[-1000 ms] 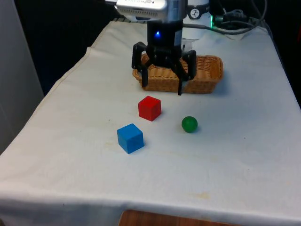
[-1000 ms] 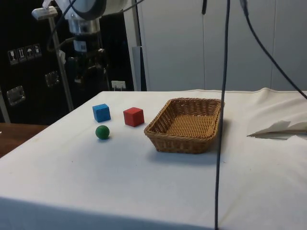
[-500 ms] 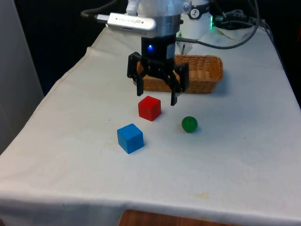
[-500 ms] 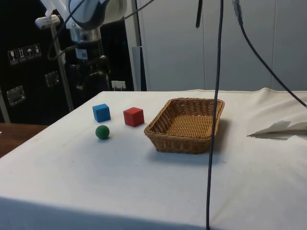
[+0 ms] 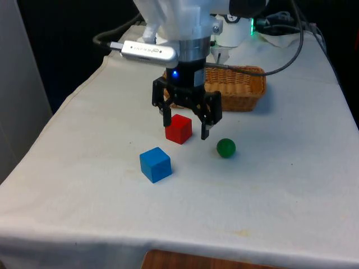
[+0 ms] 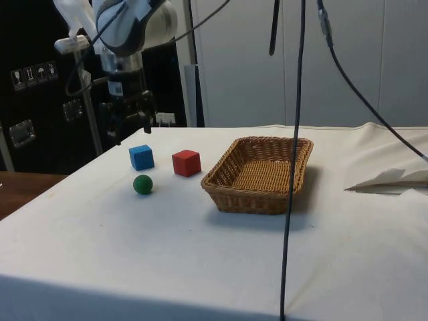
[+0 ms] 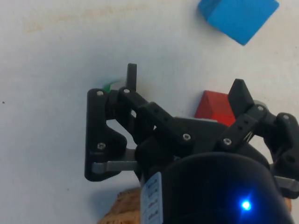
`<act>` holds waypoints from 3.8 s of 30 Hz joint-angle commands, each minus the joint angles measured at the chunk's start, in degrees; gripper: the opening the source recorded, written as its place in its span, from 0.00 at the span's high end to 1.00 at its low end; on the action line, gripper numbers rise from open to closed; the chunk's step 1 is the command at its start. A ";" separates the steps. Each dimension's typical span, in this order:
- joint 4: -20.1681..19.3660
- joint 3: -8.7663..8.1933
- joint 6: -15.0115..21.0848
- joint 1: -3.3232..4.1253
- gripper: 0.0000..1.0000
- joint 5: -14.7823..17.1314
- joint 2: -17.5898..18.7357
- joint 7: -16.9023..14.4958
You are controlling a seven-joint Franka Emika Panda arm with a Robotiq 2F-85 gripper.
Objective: Place all non-red objects into the basket.
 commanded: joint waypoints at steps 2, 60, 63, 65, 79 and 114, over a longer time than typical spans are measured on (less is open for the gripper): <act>1.26 -0.06 0.00 -0.17 0.00 0.57 1.15 0.00; 14.38 -4.64 -0.57 -3.72 0.00 9.57 14.21 -1.32; 13.81 -4.87 -0.17 -3.44 0.00 9.34 13.81 -1.32; 14.95 -4.76 -0.57 -3.78 0.00 9.68 14.67 -0.97; 15.64 -5.44 -0.11 -3.55 0.00 10.20 15.99 -0.74; 14.78 -6.70 -3.04 -2.86 0.96 10.08 12.49 -1.78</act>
